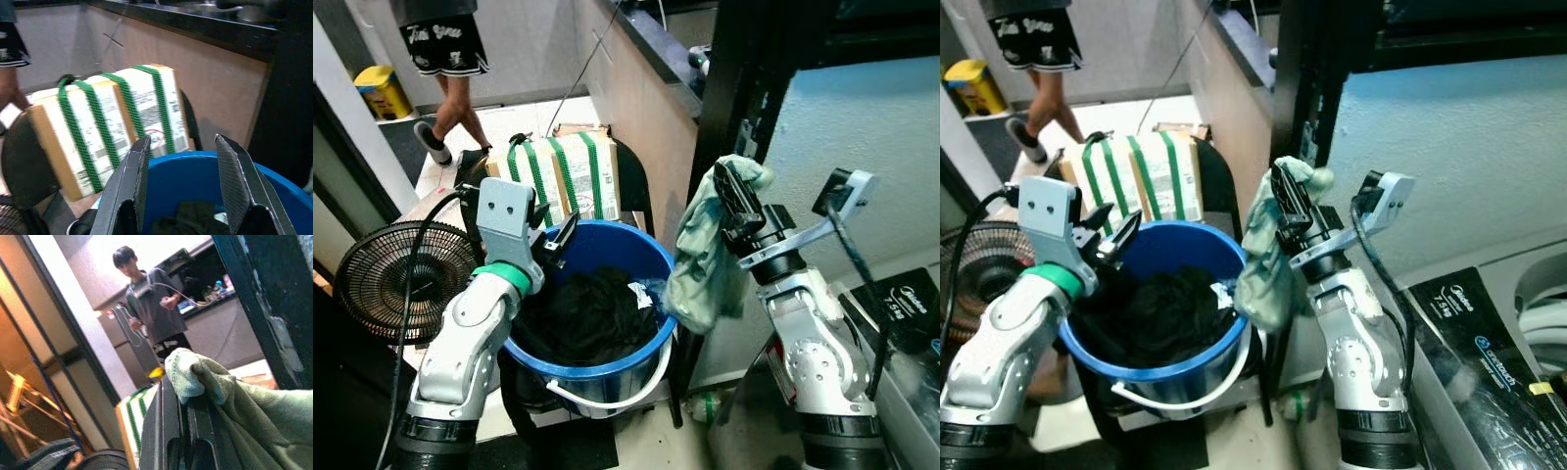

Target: Clothes washing

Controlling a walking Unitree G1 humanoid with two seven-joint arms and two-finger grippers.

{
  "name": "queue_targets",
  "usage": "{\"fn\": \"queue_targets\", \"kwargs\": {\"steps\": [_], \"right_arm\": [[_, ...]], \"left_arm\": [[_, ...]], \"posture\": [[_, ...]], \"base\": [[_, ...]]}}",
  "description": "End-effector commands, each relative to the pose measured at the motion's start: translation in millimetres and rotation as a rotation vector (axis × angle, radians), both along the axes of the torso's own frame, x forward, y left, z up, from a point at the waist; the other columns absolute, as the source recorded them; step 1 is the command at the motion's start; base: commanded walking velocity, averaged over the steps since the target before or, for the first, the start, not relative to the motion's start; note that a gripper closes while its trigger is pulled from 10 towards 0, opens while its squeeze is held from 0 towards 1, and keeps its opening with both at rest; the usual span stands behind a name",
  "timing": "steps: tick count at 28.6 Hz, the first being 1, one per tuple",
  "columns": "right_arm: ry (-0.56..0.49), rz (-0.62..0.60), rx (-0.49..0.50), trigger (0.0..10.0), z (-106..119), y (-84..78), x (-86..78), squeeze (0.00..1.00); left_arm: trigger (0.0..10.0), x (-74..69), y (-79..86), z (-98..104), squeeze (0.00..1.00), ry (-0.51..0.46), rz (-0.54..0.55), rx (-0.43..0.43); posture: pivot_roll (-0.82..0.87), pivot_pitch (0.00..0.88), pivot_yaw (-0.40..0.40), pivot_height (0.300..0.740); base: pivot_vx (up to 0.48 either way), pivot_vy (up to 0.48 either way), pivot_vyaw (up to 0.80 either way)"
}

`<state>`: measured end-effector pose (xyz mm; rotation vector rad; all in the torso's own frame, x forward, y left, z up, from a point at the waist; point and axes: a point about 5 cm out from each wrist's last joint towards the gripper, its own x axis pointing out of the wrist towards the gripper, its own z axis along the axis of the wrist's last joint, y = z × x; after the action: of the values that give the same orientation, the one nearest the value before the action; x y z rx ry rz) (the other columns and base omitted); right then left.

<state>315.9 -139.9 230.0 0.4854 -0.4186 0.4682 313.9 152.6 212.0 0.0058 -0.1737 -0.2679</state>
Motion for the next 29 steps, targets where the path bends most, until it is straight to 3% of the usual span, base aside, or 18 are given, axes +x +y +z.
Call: {"fn": "queue_targets", "kwargs": {"steps": [1,5,10,20,29], "right_arm": [[0.038,-0.038,0.004,10.0,-7.7,-2.3,3.5,0.0],[0.068,-0.075,0.008,10.0,-11.6,-8.1,7.0,0.0],[0.088,-0.148,0.048,10.0,-11.8,-20.4,10.1,0.0],[0.006,-0.152,0.227,10.0,-2.4,-44.6,6.6,0.0],[-0.031,-0.263,0.272,10.0,14.8,-60.1,15.2,0.0]], "left_arm": [[10.0,2.0,7.4,3.1,0.0,-0.004,0.034,0.002],[10.0,4.4,7.7,7.1,0.0,-0.016,0.037,0.002],[10.0,6.4,1.7,7.8,0.0,-0.025,0.03,0.005],[10.0,5.7,-13.1,9.8,0.0,-0.022,-0.067,0.03],[10.0,8.5,-9.3,18.9,0.0,-0.044,-0.043,0.028]], "posture": [[0.11,0.0,0.084,0.74],[0.11,0.0,0.082,0.74],[0.1,0.0,0.079,0.74],[0.11,0.0,0.124,0.74],[0.12,0.0,0.114,0.74]], "base": [[0.0,0.0,0.0],[0.0,0.0,0.0],[0.0,0.0,-0.8],[0.0,0.0,-0.8],[0.0,0.0,-0.8]]}}
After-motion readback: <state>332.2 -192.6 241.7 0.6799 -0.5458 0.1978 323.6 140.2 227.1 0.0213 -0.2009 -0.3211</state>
